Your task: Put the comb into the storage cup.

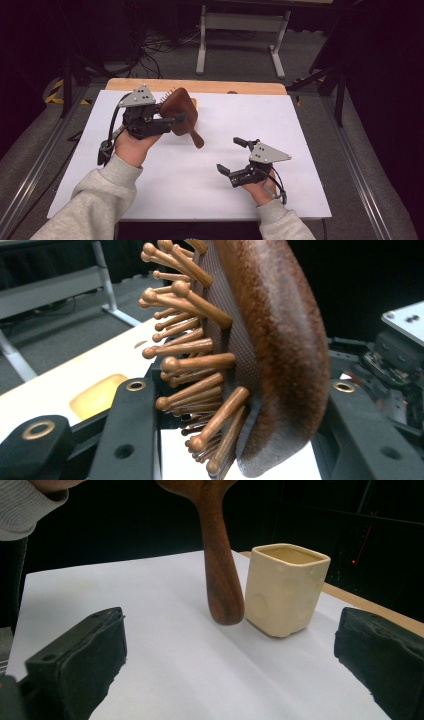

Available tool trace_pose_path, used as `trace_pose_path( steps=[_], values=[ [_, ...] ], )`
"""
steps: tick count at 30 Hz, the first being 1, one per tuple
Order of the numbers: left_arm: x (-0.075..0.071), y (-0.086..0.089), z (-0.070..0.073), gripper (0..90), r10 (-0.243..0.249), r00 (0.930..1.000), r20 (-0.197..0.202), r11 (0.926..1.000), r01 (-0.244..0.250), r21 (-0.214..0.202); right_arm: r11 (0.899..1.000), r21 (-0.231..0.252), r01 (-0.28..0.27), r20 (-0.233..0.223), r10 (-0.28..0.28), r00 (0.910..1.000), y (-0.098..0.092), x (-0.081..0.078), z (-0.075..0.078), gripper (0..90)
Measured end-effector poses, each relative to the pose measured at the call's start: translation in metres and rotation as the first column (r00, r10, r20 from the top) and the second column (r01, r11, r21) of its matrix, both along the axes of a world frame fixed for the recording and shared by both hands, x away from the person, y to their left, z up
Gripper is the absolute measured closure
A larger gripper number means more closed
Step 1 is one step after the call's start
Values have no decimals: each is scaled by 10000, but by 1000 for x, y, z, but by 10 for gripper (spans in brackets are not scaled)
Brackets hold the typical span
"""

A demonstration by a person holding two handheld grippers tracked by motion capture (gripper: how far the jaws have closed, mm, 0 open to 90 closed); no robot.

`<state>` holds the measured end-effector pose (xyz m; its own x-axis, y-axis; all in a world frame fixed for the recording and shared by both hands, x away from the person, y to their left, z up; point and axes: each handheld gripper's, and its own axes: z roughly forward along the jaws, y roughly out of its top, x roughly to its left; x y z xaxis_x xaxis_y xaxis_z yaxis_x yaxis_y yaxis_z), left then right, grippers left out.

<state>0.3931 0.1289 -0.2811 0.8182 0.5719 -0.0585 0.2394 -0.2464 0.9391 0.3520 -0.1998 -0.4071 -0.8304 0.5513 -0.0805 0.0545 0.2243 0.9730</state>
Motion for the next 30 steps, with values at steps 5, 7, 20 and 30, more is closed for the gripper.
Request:
trace_pose_path(
  steps=[5,7,20,30],
  values=[
    [5,3,8,551,281,9995,175,9995,-278,-147,10000,6,26,-7,-26,10000,-1,0,0,9],
    [7,4,11,551,351,9991,223,9992,-347,-195,10000,22,-5,-43,5,10000,-1,0,0,9],
    [19,7,19,546,1034,9934,498,9942,-1017,-350,9999,-100,-90,-118,89,9999,1,1,-2,9],
    [33,7,19,539,1572,9865,469,9857,-1538,-686,9996,-182,-196,-196,192,9996,2,2,-4,10]
  ],
)
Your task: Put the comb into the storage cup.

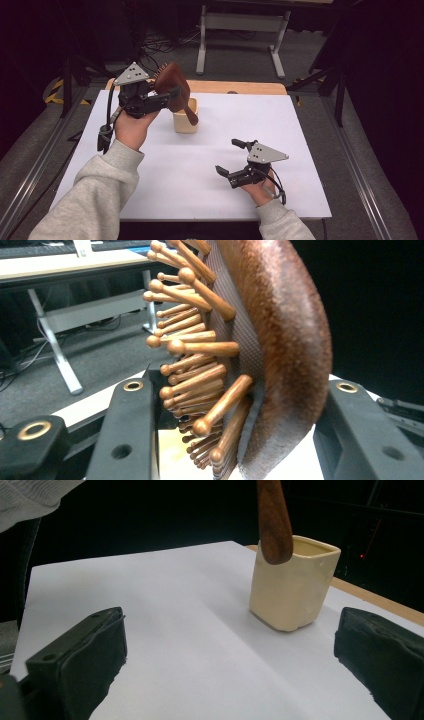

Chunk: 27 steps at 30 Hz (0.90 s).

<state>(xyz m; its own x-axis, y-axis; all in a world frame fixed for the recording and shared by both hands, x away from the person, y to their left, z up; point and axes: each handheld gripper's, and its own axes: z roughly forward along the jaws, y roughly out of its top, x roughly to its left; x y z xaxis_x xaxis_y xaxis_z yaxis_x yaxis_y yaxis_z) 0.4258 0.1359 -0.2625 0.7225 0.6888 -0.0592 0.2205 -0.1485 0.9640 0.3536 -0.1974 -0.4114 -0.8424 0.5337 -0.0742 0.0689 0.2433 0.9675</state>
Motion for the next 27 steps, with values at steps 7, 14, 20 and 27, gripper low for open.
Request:
trace_pose_path(
  steps=[7,14,20,27],
  values=[
    [8,1,1,542,366,9993,50,9992,-365,-180,9999,-67,-106,-75,105,9999,2,0,-2,10],
    [12,3,2,542,743,9969,240,9969,-736,-293,9999,-79,-107,-106,106,9999,2,0,-2,10],
    [17,3,1,543,1033,9937,429,9942,-1019,-340,9999,-84,-108,-128,107,9999,2,1,-2,10],
    [28,0,-4,543,1364,9897,446,9904,-1352,-292,9999,-48,-97,-143,96,9999,1,1,-2,10]
  ],
)
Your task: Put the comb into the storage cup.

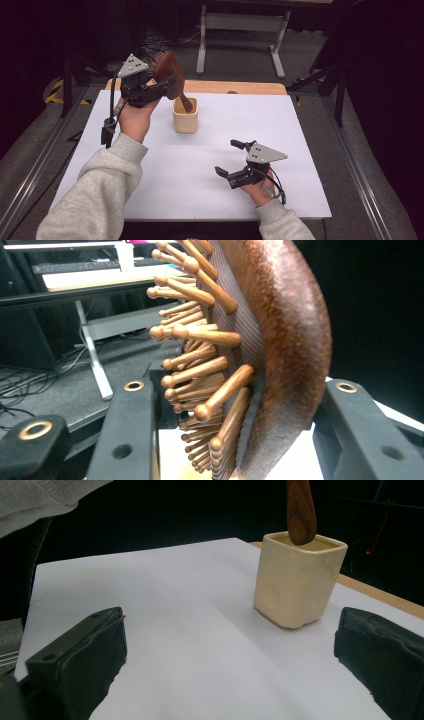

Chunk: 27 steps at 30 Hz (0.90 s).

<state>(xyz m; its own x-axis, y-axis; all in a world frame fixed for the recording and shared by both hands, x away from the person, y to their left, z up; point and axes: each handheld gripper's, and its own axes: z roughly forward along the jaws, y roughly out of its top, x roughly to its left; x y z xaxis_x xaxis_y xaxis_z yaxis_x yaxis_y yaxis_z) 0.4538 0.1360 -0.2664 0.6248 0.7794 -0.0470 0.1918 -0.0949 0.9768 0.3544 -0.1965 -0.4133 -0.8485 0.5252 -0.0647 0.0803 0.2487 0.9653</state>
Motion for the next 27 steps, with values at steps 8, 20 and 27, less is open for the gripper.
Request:
trace_pose_path(
  steps=[8,20,27],
  values=[
    [8,-2,-5,542,254,9997,22,9997,-254,3,10000,48,-30,-31,31,10000,-1,0,0,10],
    [18,-3,-13,540,626,9980,-122,9980,-628,-113,10000,23,-51,-17,51,10000,-1,0,0,10],
    [25,-3,-24,540,629,9969,-465,9978,-638,-177,10000,18,-65,-33,65,10000,-1,0,-1,10]
  ],
)
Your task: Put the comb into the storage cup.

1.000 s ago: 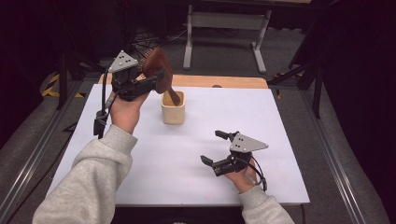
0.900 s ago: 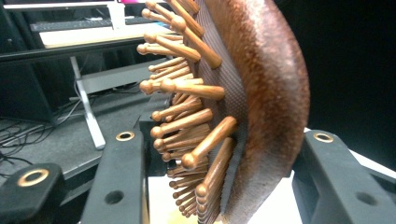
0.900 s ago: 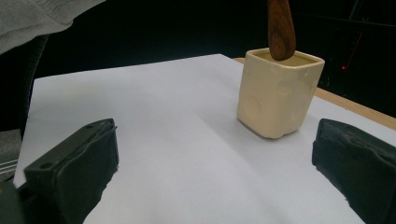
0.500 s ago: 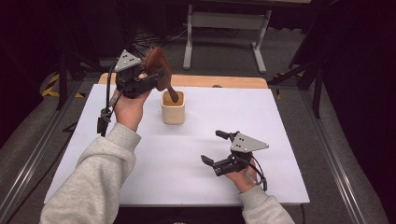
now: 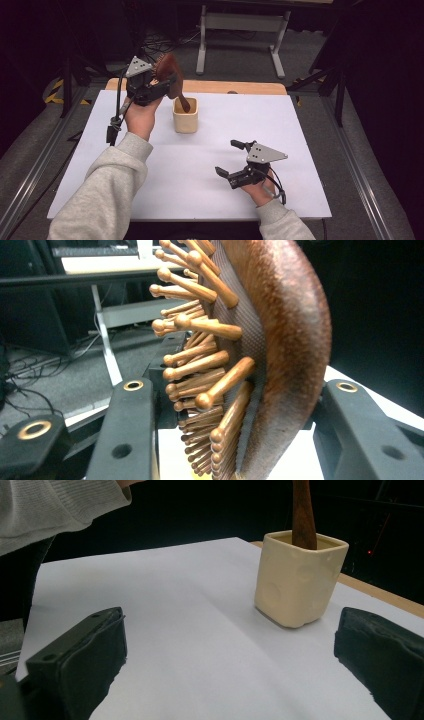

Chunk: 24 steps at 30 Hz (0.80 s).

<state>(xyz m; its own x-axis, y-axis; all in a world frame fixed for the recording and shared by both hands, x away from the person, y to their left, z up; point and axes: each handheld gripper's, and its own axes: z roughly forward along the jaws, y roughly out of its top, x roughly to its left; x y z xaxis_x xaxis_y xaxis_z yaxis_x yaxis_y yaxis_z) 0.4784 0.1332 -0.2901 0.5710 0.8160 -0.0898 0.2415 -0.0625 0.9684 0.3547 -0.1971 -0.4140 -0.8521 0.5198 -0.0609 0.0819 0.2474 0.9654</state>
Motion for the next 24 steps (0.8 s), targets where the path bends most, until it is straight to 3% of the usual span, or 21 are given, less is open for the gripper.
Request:
trace_pose_path(
  steps=[9,24],
  values=[
    [9,-2,-13,538,-56,9990,-440,10000,53,-75,10000,-7,-8,2,8,10000,0,0,0,10],
    [20,-6,-31,534,-12,9943,-1069,9998,34,205,10000,-22,-38,-54,38,10000,0,0,0,11]
  ],
)
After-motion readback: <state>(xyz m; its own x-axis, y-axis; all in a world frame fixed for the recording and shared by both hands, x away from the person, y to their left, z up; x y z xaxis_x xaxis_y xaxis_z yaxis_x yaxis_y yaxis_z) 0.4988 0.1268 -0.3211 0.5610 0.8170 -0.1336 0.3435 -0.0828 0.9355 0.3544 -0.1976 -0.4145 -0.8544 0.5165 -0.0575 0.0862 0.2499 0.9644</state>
